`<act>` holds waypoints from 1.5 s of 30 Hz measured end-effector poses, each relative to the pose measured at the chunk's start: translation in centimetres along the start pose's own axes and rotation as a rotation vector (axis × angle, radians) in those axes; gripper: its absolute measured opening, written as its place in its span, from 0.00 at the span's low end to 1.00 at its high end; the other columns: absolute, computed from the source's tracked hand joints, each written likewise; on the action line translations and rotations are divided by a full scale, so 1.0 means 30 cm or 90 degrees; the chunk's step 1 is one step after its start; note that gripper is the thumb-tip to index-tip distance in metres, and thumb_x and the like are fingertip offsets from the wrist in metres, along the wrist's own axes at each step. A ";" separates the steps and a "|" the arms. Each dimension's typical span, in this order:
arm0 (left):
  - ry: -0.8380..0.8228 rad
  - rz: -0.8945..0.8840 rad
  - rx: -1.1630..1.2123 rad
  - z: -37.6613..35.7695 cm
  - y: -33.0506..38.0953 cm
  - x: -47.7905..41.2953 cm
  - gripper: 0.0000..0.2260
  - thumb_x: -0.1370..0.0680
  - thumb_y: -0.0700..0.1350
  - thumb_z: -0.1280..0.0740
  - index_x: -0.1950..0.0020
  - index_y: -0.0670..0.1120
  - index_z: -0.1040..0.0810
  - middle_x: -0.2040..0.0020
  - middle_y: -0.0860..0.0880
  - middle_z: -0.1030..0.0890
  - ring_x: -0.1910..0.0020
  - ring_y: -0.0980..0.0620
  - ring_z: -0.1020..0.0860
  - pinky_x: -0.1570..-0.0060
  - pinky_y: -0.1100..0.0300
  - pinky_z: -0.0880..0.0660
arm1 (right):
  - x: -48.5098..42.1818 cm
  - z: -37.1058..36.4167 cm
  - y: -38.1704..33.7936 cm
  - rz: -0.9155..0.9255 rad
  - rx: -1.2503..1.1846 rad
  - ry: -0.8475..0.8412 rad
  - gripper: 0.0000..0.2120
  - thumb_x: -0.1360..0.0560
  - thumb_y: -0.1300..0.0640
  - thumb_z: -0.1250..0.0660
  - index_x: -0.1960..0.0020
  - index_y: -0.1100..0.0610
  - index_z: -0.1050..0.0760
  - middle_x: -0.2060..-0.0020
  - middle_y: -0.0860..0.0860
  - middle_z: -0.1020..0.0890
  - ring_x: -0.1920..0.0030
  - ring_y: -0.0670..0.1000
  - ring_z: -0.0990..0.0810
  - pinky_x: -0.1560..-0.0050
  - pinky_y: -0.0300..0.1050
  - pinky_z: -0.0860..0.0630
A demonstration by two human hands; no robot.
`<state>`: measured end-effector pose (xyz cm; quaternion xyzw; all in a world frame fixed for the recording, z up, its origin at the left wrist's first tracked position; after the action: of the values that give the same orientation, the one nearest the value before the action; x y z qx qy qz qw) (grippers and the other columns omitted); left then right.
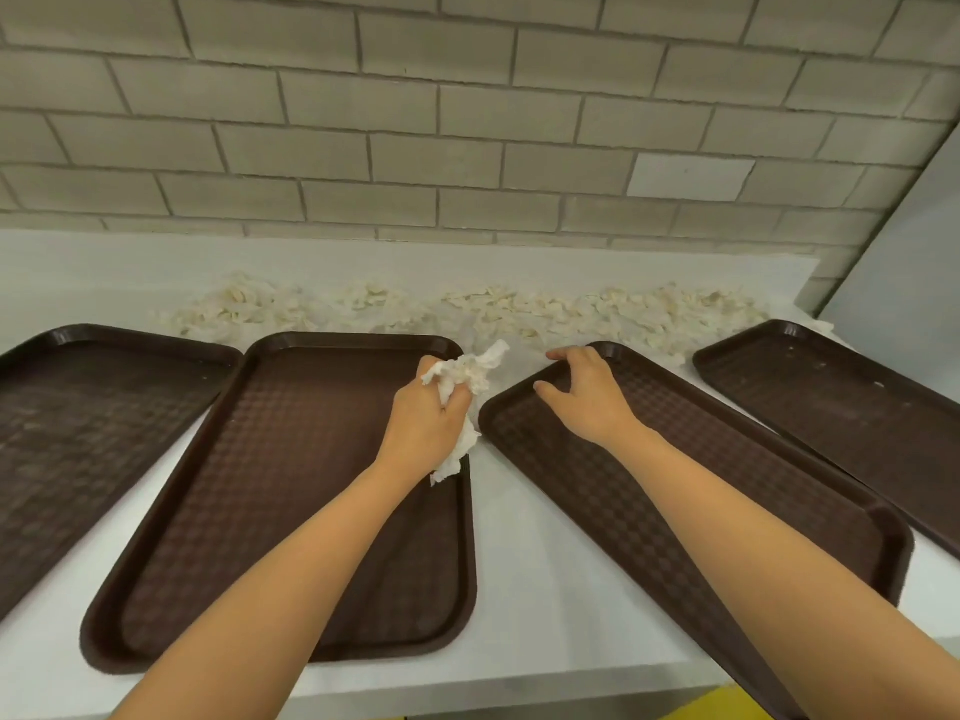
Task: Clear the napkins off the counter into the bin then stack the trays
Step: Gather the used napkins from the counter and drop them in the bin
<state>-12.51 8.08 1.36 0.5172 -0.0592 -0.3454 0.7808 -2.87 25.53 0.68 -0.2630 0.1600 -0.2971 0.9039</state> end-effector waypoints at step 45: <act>0.070 0.157 -0.034 -0.040 -0.257 -0.363 0.12 0.23 0.43 0.38 0.65 0.39 0.28 0.69 0.50 0.26 0.69 0.56 0.28 0.72 0.72 0.33 | -0.593 -0.411 0.007 0.093 0.203 -0.078 0.13 0.20 0.55 0.43 0.41 0.62 0.31 0.45 0.57 0.25 0.43 0.57 0.29 0.43 0.50 0.32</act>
<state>-23.87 13.80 -2.86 0.5033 -0.0702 -0.2192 0.8329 -22.00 32.04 -7.07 -0.1215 0.0742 -0.2355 0.9614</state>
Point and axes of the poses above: each hand's wrist, its own x-axis away from the middle knuckle, its own z-axis out of the back of the hand, y = z × x, the point moved 5 cm from there along -x, towards the middle knuckle
